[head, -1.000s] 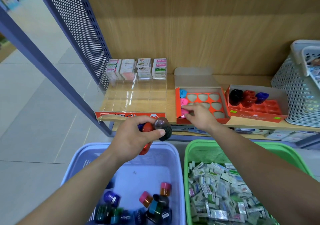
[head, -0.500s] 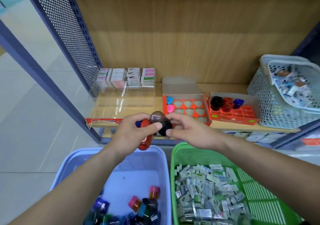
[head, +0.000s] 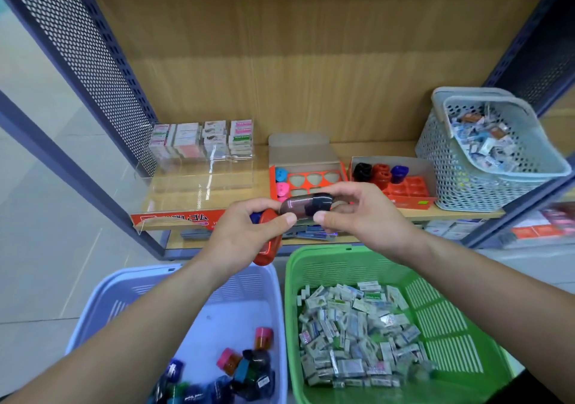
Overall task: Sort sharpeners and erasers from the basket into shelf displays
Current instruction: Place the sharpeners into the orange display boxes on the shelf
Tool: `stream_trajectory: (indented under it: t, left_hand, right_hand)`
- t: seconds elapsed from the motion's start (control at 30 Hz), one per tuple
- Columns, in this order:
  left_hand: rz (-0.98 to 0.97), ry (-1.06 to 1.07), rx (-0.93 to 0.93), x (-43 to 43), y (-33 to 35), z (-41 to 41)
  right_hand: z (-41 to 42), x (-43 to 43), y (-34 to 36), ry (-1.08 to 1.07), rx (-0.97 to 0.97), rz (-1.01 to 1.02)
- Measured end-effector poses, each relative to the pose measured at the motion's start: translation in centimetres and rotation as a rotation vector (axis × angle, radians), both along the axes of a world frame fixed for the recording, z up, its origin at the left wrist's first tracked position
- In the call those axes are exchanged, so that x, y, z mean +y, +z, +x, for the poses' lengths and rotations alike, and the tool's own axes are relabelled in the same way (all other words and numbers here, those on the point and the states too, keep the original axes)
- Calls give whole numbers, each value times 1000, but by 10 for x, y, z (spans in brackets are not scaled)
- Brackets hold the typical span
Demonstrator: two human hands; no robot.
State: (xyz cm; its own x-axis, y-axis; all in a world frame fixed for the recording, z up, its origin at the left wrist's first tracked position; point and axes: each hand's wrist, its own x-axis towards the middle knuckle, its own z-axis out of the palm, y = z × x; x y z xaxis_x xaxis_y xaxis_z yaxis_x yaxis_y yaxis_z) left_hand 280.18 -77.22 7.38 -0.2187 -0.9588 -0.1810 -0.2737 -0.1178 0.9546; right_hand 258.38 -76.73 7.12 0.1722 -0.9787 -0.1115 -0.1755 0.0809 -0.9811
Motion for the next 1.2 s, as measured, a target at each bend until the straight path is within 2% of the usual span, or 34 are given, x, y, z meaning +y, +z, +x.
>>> stream_trajectory:
  t: [0.2, 0.3, 0.47, 0.6, 0.7, 0.97, 1.2]
  left_hand:
    - [42, -57, -36, -1, -8, -24]
    - [62, -62, -32, -3, -10, -35]
    - [41, 28, -63, -11, -20, -49]
    - [53, 55, -69, -17, -27, -57]
    - [25, 33, -84, -22, -34, -60]
    - [75, 135, 1, -34, -48, -61]
    - [82, 146, 40, -40, -51, -60]
  right_hand:
    - [-20, -1, -2, -76, -139, 35]
    - [-29, -3, -4, -80, -134, 43]
    - [-67, -18, -8, -115, 63, -2]
    - [-122, -57, -33, -322, 477, -48]
    - [-148, -83, -47, -325, 727, -69]
    - [-142, -126, -97, -173, 900, -50]
    - [-135, -123, -109, -90, 902, -31]
